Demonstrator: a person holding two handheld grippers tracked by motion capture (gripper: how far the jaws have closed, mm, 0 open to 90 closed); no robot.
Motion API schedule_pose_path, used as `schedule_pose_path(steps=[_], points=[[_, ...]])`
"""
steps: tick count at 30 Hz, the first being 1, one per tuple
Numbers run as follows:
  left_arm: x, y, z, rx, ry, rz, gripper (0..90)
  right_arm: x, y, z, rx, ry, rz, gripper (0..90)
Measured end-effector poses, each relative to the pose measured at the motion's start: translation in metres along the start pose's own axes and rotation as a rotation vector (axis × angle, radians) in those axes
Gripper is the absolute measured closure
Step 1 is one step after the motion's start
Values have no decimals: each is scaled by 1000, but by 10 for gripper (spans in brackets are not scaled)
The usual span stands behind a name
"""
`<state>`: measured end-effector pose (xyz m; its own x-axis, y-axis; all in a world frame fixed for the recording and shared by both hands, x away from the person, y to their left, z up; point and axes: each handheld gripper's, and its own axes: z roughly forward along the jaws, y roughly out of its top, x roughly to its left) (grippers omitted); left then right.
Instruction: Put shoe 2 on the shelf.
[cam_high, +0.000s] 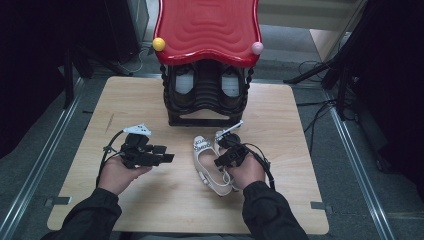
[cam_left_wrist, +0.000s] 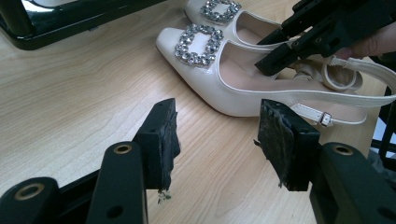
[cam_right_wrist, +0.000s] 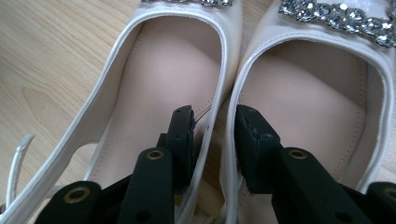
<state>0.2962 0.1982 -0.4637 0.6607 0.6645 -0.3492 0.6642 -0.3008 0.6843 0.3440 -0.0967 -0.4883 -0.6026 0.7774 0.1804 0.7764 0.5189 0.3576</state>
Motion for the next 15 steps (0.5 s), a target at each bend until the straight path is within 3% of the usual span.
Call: schedule_pose_path(steps=[3,7,15], points=[[0,0,-1,-3,5,1,472,0,2,1,18,-3,6,725],[2,-1,-3,-8,9,-4,469,1,4,2,26,-19,-20,785],[6,-2,-7,-22,19,-13,466,-5,6,0,27,7,27,858]])
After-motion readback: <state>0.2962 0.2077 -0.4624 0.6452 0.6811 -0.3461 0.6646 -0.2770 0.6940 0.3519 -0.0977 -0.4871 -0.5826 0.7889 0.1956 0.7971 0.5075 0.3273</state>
